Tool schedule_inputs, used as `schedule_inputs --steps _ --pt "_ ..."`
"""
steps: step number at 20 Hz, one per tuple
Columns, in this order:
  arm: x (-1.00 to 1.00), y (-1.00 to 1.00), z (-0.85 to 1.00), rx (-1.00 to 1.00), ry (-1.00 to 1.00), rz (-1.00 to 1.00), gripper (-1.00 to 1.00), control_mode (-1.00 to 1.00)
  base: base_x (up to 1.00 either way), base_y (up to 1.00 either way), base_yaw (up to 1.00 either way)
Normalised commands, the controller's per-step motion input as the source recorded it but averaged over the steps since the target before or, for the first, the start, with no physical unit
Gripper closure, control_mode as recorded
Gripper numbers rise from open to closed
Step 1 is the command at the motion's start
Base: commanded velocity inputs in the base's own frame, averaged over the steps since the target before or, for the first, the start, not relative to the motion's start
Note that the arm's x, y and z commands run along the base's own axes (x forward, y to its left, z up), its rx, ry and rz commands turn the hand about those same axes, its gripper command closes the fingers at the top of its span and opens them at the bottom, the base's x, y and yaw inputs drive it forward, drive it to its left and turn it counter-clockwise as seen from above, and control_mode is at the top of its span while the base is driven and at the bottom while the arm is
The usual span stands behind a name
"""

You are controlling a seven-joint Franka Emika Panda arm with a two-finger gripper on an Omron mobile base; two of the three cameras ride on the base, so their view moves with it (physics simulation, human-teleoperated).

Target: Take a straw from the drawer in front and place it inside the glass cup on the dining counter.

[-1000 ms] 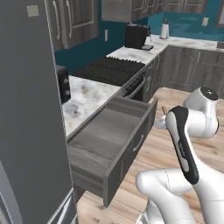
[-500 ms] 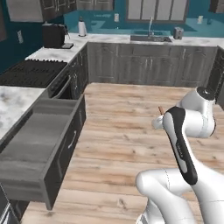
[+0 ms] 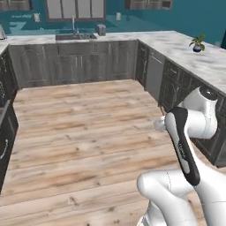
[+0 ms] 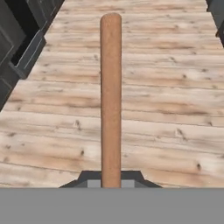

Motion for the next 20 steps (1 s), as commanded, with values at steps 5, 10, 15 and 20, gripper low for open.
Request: schedule_inputs --steps 5,10,15,20 --pt "0.0 0.0 0.0 0.0 0.0 0.0 1.0 1.0 -0.66 -0.51 -0.59" --pt "0.0 0.0 0.0 0.0 0.0 0.0 1.0 1.0 -0.33 -0.78 -0.51" --pt "0.0 0.0 0.0 0.0 0.0 0.0 1.0 1.0 0.08 -1.0 -0.23" --pt "0.0 0.0 0.0 0.0 0.0 0.0 1.0 1.0 0.41 -1.0 -0.13"
